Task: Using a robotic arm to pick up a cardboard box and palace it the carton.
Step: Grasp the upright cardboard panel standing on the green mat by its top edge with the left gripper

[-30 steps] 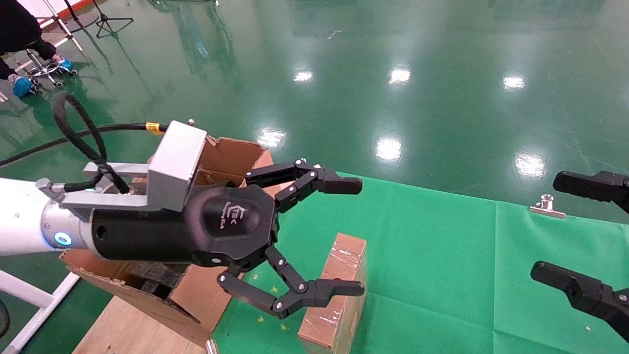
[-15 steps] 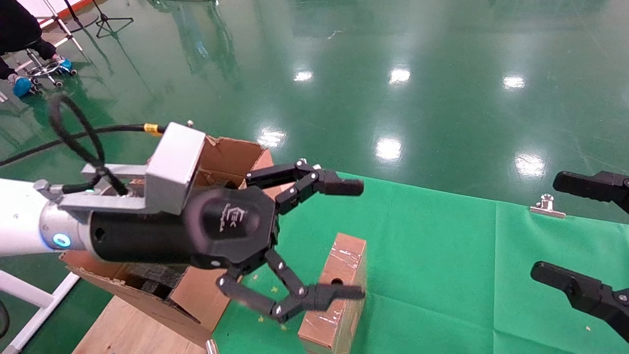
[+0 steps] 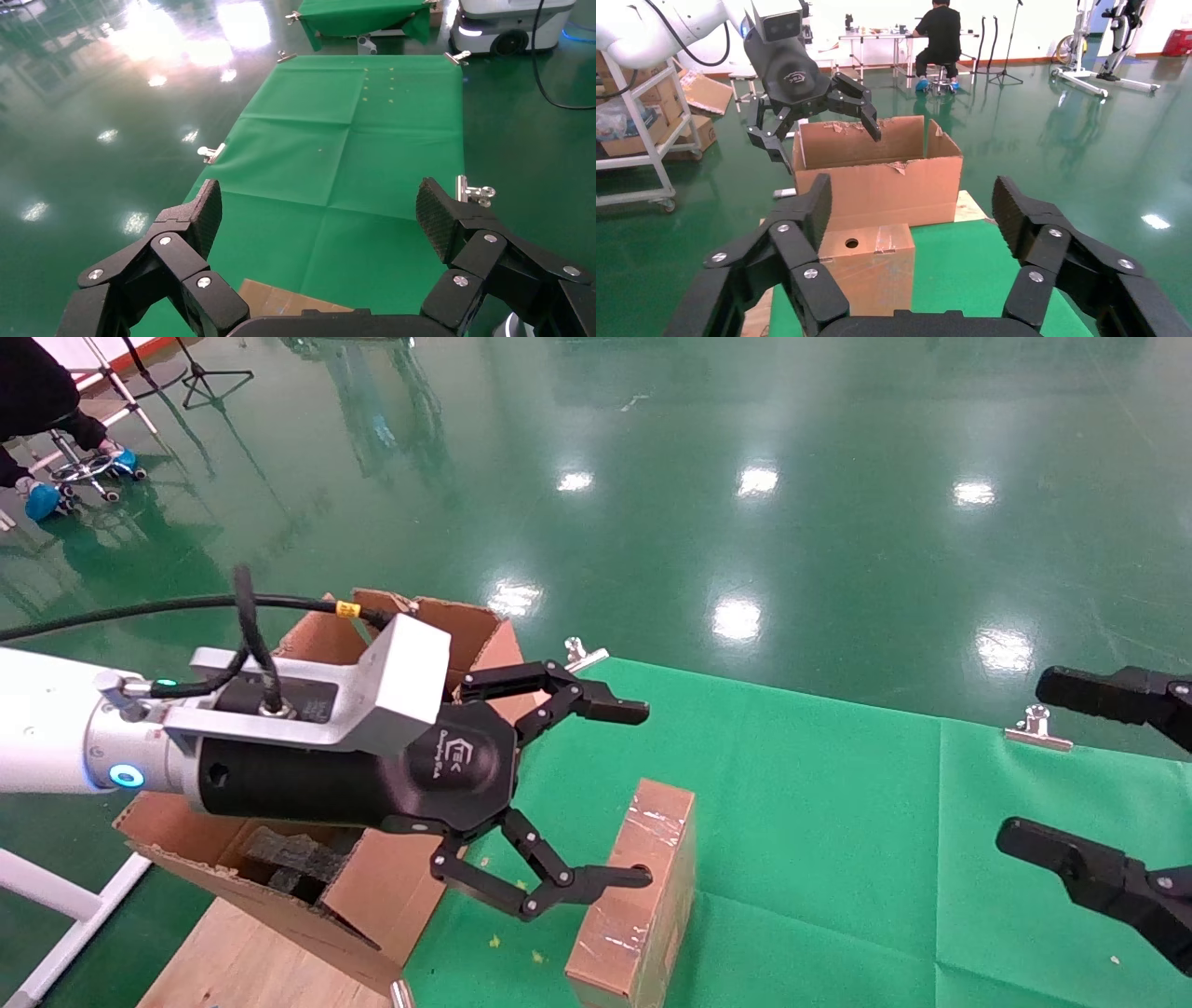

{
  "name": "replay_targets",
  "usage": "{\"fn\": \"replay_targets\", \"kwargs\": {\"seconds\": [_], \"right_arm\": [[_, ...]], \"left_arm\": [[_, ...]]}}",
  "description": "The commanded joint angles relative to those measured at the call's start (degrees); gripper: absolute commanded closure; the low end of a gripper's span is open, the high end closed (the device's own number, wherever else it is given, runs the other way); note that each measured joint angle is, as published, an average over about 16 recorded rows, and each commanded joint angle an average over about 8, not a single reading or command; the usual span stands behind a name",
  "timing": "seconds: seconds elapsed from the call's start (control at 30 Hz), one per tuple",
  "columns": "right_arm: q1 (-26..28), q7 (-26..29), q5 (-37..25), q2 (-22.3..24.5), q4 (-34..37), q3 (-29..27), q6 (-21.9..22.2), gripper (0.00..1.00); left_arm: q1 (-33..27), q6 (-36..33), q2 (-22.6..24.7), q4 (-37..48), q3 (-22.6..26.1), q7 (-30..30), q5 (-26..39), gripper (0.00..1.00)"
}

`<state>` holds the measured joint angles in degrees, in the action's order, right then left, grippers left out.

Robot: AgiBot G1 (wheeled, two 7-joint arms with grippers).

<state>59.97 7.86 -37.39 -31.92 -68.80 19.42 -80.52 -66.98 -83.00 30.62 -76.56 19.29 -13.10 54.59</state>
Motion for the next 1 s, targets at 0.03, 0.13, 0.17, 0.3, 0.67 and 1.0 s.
{"fn": "replay_targets", "kwargs": {"seconds": [0.03,0.13,0.17,0.3,0.67,1.0], "right_arm": [[0.0,0.0,0.0,0.0,0.0,0.0,0.0,1.00],[0.0,0.0,0.0,0.0,0.0,0.0,0.0,1.00],[0.0,0.0,0.0,0.0,0.0,0.0,0.0,1.00],[0.0,0.0,0.0,0.0,0.0,0.0,0.0,1.00],[0.0,0.0,0.0,0.0,0.0,0.0,0.0,1.00],[0.0,0.0,0.0,0.0,0.0,0.0,0.0,1.00]], "left_arm": [[-0.2,-0.6,-0.1,0.3,0.1,0.7,0.2,0.00],[-1.2,0.8,-1.6,0.3,0.4,-1.5,2.6,0.00],[-1.8,1.5,-1.9,0.2,0.7,-2.9,3.8,0.00],[-6.4,3.8,-1.3,-0.7,3.1,-12.3,10.0,0.00],[-27.0,-4.2,9.7,0.3,15.8,-48.3,27.1,0.00],[-43.1,-8.6,18.7,0.3,38.7,-75.6,35.6,0.00]]}}
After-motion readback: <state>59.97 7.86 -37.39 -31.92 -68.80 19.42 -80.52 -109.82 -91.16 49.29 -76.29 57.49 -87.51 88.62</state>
